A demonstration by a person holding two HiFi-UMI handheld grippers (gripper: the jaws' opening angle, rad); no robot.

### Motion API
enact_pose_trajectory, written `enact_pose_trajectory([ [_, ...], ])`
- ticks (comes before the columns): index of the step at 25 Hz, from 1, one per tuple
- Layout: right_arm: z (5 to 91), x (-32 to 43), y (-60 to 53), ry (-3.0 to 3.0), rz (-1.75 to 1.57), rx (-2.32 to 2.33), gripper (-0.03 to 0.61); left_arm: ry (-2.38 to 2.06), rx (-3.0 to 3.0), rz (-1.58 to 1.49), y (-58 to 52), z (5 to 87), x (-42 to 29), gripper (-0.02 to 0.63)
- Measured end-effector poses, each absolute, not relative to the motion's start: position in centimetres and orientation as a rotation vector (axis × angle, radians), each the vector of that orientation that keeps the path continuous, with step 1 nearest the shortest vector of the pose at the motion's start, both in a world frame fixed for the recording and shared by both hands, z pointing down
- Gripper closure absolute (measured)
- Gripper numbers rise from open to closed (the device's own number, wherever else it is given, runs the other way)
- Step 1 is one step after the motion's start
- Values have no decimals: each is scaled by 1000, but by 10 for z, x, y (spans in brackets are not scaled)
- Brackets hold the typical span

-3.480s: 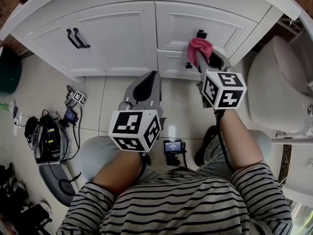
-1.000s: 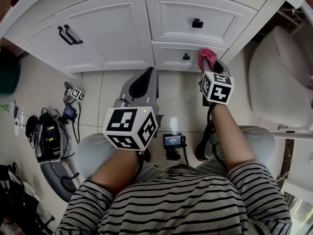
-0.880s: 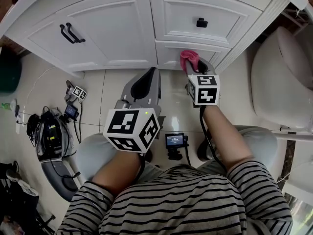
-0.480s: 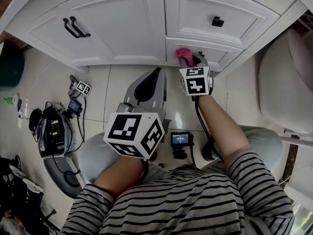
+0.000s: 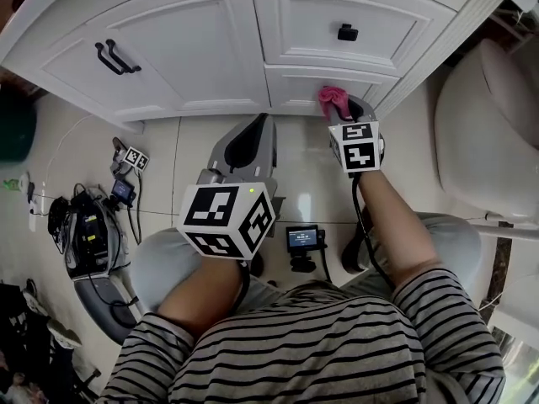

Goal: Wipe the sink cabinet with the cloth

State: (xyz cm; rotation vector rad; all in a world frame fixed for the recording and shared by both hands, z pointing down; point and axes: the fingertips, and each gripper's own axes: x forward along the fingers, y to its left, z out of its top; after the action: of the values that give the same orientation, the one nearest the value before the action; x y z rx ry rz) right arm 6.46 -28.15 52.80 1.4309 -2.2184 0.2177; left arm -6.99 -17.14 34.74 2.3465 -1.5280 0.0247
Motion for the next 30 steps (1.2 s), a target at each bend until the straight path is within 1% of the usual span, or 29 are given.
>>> enact_pose_trajectory([
  [3, 530, 70, -283, -2238, 203, 1410, 488, -1543, 2343, 51, -172, 352, -69, 614],
  [6, 536, 86, -287, -2224, 269, 1465, 489, -1560, 2351, 72, -172, 353, -68, 614],
  [12, 550, 163, -293, -2078, 415, 1653, 486, -1568, 2346, 53, -170, 350, -70, 614],
  [15, 558, 209, -277, -1889, 518, 1831, 489, -1561, 2357, 35, -170, 345, -69, 614],
  [17, 561, 222, -270, -1830, 561, 1886, 489, -1552, 2360, 23, -168, 342, -69, 614],
  [19, 560, 194, -268, -1899, 521, 1820, 489, -1542, 2355, 9, -165, 341, -71, 614],
  [24, 575, 30, -267, -2273, 322, 1340, 489, -1544, 2319, -57, -165, 336, -83, 614],
  [26, 587, -23, -267, -2344, 229, 1176, 488, -1557, 2316, -64, -165, 335, -87, 614],
  [28, 599, -55, -272, -2345, 145, 1087, 488, -1568, 2317, -59, -165, 337, -90, 614],
  [30, 612, -58, -282, -2299, 105, 1083, 488, -1571, 2314, -49, -166, 340, -92, 614],
])
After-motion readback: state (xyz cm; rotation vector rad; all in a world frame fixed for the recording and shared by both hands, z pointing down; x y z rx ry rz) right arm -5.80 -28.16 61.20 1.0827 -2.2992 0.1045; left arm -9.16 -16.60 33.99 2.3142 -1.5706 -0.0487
